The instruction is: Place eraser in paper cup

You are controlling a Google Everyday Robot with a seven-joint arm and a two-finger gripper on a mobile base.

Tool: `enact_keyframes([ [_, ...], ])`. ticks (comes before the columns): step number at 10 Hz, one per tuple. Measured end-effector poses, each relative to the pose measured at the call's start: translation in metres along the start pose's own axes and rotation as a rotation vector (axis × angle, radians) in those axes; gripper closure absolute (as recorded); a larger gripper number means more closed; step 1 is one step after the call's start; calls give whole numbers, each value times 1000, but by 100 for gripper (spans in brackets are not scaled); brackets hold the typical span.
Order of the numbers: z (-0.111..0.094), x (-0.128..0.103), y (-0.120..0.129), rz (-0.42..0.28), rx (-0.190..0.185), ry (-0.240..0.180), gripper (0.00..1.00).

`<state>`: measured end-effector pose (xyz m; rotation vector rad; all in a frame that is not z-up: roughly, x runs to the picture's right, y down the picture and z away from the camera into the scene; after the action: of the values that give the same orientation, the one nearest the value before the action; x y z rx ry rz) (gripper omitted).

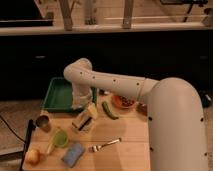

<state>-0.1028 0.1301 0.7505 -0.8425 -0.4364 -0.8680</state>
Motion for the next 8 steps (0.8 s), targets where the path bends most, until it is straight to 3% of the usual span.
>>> enact_keyframes([
  [4, 1, 2, 2, -13, 4, -10, 20],
  [8, -4, 5, 3, -42, 34, -14, 20],
])
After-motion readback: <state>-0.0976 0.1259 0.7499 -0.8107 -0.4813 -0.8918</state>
